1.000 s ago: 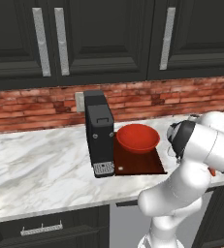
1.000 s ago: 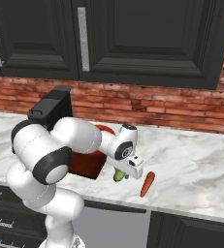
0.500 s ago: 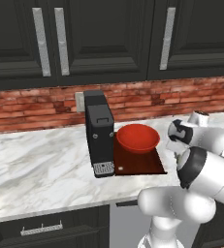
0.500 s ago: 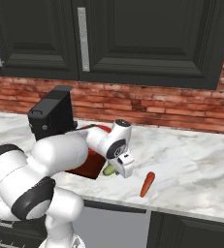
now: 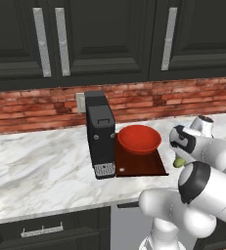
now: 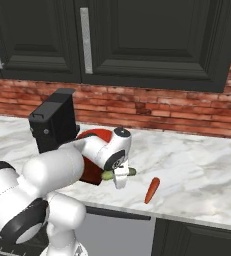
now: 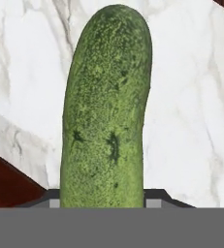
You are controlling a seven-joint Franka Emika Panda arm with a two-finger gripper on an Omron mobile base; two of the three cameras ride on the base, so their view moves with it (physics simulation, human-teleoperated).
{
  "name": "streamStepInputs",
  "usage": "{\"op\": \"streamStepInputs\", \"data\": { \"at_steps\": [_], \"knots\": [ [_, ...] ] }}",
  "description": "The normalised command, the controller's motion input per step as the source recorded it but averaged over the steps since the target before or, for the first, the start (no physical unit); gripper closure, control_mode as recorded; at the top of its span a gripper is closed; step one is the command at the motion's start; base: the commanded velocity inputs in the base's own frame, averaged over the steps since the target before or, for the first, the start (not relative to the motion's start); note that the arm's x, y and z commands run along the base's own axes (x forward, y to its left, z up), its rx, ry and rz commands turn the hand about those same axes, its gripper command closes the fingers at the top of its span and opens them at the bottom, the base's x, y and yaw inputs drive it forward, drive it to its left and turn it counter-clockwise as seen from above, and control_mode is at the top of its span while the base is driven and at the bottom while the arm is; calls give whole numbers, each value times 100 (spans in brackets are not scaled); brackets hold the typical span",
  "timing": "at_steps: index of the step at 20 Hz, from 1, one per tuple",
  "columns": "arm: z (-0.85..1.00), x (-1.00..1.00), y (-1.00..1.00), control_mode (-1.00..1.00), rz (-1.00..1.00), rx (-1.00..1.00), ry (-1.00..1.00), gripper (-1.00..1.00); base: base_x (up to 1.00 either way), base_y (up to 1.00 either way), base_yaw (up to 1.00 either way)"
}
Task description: Place the two vegetables and bowl onto the tray for setting up a vegetable dip station.
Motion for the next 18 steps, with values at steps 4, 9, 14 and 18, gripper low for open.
{"op": "streamStepInputs", "data": {
  "at_steps": [4,9,14,18],
  "knots": [
    [9,1,9,-100,-38,4,1,100,0,0,0],
    [18,-1,24,-100,-33,0,1,100,0,0,0],
    [1,-5,48,-100,-26,0,0,100,0,0,0],
    [-9,-3,66,-100,-19,0,-1,100,0,0,0]
  ]
}}
